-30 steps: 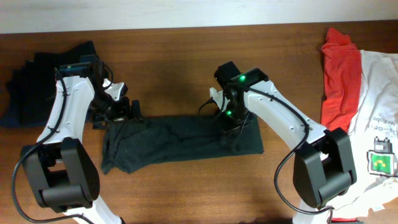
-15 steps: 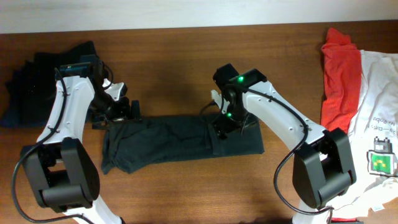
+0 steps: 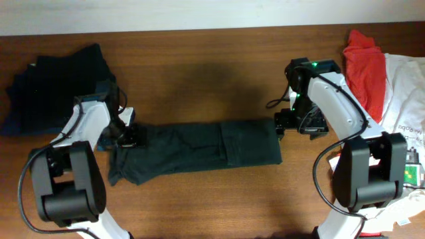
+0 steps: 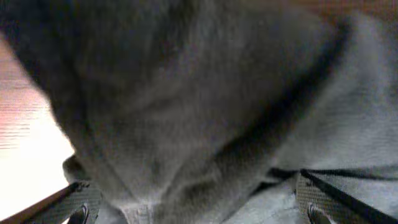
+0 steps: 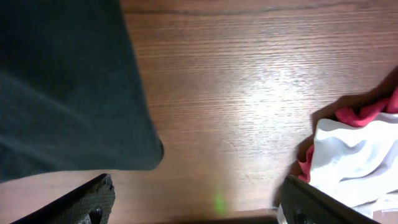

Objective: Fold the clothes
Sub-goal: 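Fold the right end of the strip leftward with the right gripper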

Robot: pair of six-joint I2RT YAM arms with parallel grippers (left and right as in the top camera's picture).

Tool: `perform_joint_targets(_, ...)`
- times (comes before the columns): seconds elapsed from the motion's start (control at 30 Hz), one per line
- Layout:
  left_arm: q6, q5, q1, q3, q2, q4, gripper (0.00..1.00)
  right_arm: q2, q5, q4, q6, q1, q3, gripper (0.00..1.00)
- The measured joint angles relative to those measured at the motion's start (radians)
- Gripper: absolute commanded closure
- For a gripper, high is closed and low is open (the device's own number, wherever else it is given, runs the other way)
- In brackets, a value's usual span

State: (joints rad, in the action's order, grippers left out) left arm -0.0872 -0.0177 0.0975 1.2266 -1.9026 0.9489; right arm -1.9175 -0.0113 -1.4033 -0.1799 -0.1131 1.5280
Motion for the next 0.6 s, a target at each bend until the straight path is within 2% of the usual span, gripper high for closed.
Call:
perform_joint_targets(0.03,0.000,0.000,0.000,-0.029,0.000,-0.040,0.18,0.000,0.000,-0.001,0.000,0.003,0.000,0.11)
perform_joint_targets(0.07,-0.003,-0.003,0.000,-0.048,0.000,-0.069,0.32,0.000,-0.002,0.000,0.002,0.006,0.000,0.11)
perform_joint_targets(0.2,-0.011,-0.062,0.001,-0.071,0.014,-0.098,0.53,-0.001,-0.005,0.011,0.005,0.006,-0.016,0.11)
perform_joint_targets(0.27,-0.014,-0.093,0.001,-0.072,0.014,-0.101,0.82,-0.001,-0.007,0.013,0.006,0.006,-0.018,0.11)
perform_joint_targets(0.3,-0.009,-0.107,-0.001,-0.075,0.014,-0.105,0.91,-0.001,-0.008,0.013,0.008,0.006,-0.019,0.11)
perform_joint_targets(0.37,-0.016,-0.153,-0.014,-0.082,0.014,-0.113,0.99,-0.001,-0.008,0.013,0.014,0.006,-0.021,0.11)
perform_joint_targets(0.53,-0.017,-0.177,-0.011,-0.081,0.016,-0.104,0.99,-0.001,-0.025,0.012,0.032,0.008,-0.021,0.10)
perform_joint_targets(0.6,-0.017,-0.181,0.008,-0.064,0.013,-0.040,1.00,-0.001,-0.040,0.012,0.035,0.013,-0.021,0.10)
